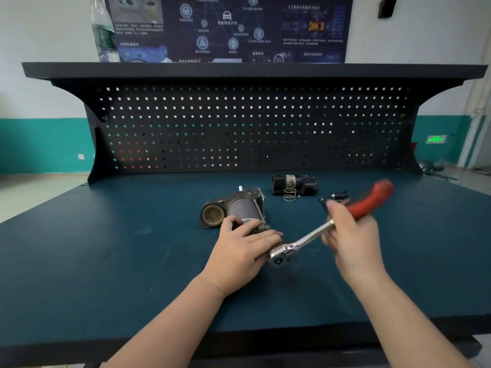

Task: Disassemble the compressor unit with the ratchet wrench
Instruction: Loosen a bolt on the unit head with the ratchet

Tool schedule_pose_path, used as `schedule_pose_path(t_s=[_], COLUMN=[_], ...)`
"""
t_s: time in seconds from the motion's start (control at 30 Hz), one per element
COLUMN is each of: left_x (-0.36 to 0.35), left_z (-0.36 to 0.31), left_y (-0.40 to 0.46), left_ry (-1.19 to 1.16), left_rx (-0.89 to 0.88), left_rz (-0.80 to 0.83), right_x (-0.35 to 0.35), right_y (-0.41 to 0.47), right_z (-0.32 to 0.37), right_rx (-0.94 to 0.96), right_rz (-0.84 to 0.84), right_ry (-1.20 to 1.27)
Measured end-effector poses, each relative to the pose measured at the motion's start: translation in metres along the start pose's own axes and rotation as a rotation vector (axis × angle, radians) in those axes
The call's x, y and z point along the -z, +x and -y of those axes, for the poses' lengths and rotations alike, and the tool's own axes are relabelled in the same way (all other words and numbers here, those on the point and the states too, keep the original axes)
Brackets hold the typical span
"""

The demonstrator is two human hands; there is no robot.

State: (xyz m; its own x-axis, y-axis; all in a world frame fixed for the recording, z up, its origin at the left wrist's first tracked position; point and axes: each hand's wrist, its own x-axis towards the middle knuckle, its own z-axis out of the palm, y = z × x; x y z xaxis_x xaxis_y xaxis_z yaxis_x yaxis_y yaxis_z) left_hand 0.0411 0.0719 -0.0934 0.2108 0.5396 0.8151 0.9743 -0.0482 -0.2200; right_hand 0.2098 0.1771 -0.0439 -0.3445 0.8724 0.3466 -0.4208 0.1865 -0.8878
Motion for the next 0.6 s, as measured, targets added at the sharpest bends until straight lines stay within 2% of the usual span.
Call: schedule_pose_path(t_s=[0.07, 0.17, 0.27, 0.4, 0.47, 0.53, 0.6], left_x=[-0.004, -0.009, -0.013, -0.021, -0.024, -0.027, -0.031], left_z=[0.002, 0.006, 0.016, 0.039, 0.047, 0.050, 0.052], left_y=[-0.001, 0.006, 0.021, 0.033, 0.033, 0.031, 0.029], left_ry=[0.001, 0.002, 0.018, -0.092, -0.115, -0.101, -0.077], left_rx=[0.013, 0.060, 0.129, 0.269, 0.246, 0.205, 0.193], left_rz=[-0.023, -0.002, 0.085, 0.264, 0.274, 0.236, 0.177], right_x=[0.011, 0.014, 0.001, -0.025, -0.038, -0.045, -0.044], right_y=[0.001, 0.012, 0.040, 0.078, 0.089, 0.099, 0.106], right_z=[-0.025, -0.039, -0.027, -0.005, 0.001, -0.005, -0.022], right_rx=[-0.235, -0.325, -0.231, -0.014, 0.105, 0.143, 0.066], right_rz=[-0.095, -0.113, -0.063, 0.145, 0.244, 0.293, 0.243], right_ry=[0.212, 0.224, 0.080, -0.289, -0.402, -0.370, -0.183])
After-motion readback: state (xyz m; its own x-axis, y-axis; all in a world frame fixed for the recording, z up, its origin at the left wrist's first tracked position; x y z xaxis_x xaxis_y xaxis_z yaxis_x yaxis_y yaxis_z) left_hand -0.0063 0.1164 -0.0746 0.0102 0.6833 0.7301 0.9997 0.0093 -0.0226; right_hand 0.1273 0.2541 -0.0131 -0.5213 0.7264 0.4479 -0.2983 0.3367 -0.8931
